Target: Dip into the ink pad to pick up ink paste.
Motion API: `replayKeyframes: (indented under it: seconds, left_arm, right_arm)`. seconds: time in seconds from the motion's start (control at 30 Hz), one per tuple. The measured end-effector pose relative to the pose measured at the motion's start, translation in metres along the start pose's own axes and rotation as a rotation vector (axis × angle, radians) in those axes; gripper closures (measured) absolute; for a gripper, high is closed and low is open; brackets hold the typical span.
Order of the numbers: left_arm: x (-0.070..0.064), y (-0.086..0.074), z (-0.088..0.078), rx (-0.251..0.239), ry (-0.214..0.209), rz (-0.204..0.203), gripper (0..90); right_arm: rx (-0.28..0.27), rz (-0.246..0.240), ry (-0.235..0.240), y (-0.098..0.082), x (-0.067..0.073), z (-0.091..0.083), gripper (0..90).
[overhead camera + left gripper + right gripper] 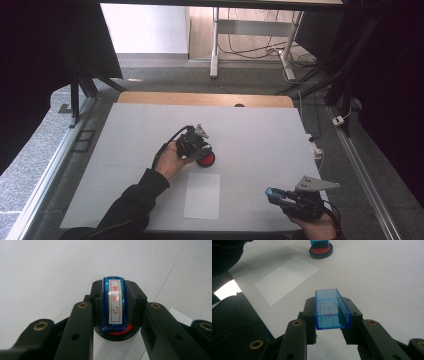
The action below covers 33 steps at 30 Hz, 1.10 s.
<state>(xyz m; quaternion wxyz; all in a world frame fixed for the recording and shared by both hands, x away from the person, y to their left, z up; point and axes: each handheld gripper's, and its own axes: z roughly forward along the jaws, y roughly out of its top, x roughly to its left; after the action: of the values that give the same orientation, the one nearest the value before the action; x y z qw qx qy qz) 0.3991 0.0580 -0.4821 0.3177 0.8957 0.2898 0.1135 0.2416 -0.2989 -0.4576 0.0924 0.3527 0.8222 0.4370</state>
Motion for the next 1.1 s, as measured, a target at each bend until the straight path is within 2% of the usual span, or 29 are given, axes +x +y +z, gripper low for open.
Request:
replayKeyframes:
  seconds: [0.27,0.43,0.5,0.7,0.77,0.93,1.1]
  left_arm:
    - [0.013,-0.003,0.001,-0.021,-0.066,-0.099,71.1]
    - [0.019,-0.007,0.001,-0.039,-0.101,-0.136,71.1]
    - [0.019,-0.008,0.001,-0.044,-0.098,-0.128,71.1]
    - [0.004,-0.009,0.0,-0.056,-0.021,-0.046,71.0]
    - [0.002,-0.01,0.0,-0.063,-0.01,-0.037,71.0]
    - [0.008,-0.01,0.0,-0.065,-0.043,-0.08,70.8]
    - [0.012,-0.008,-0.004,-0.07,-0.057,-0.098,70.7]
  right_arm:
    - [0.002,0.0,0.001,0.0,0.0,0.0,68.6]
    - [0.003,0.0,0.002,0.0,0.0,0.0,68.6]
    - [0.004,0.0,0.002,0.0,0.0,0.0,68.6]
    - [0.005,-0.002,0.001,0.0,0.0,0.001,68.6]
    - [0.005,-0.003,0.001,0.0,0.0,0.001,68.6]
    - [0.003,-0.002,0.0,0.0,0.0,0.0,68.6]
    - [0.002,0.001,0.002,0.0,0.0,0.0,68.6]
